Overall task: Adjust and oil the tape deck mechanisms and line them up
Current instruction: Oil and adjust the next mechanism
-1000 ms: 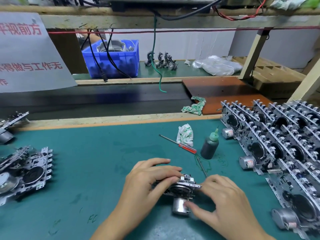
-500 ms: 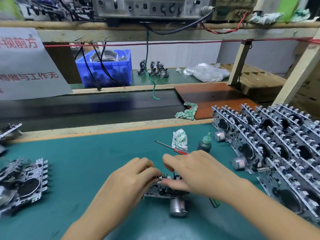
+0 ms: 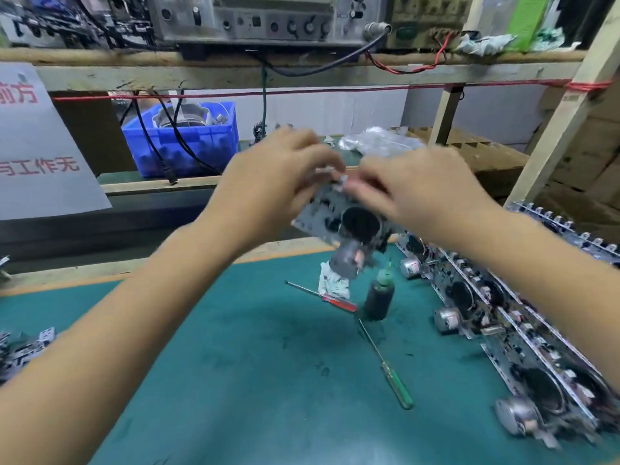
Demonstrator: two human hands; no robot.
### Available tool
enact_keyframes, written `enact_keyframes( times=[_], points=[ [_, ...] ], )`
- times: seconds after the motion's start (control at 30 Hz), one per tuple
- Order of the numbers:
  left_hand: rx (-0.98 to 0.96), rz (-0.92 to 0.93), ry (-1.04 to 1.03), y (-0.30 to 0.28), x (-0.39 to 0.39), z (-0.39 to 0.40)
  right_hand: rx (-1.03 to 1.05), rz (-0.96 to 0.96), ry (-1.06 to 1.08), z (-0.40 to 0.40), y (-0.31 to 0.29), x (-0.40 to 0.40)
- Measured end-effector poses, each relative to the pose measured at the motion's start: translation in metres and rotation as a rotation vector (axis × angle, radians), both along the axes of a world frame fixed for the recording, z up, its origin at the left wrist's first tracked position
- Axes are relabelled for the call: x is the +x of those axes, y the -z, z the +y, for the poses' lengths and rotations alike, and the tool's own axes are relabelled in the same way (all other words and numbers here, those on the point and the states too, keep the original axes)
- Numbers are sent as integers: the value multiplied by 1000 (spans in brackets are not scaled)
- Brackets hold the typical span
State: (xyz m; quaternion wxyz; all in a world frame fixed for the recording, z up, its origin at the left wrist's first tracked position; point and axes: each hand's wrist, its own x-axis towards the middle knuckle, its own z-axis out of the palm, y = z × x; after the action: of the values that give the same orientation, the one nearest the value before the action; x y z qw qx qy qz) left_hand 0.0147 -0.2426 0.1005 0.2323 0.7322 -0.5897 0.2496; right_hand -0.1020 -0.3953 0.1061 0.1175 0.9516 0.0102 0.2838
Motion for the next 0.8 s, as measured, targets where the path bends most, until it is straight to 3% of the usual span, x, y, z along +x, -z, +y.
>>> enact_keyframes(
  times=[0.1,0.17,0.27,0.4,0.63,0.8],
  points=[
    [-69,34,-4,-2,17,-52,45,-110,85,-35,-3,16],
    [1,14,-36,9,23,-82,62,-125,171,-54,9,29],
    [212,10,-40,40,32,-117,120,-49,310,-76,35,41],
    [442,204,-10,80,37,-142,216,100,388,-95,74,50],
    [604,412,42,124,23,-162,216,199,460,-105,121,37],
    [618,414,42,123,25,-151,55,261,503,-95,94,40]
  ],
)
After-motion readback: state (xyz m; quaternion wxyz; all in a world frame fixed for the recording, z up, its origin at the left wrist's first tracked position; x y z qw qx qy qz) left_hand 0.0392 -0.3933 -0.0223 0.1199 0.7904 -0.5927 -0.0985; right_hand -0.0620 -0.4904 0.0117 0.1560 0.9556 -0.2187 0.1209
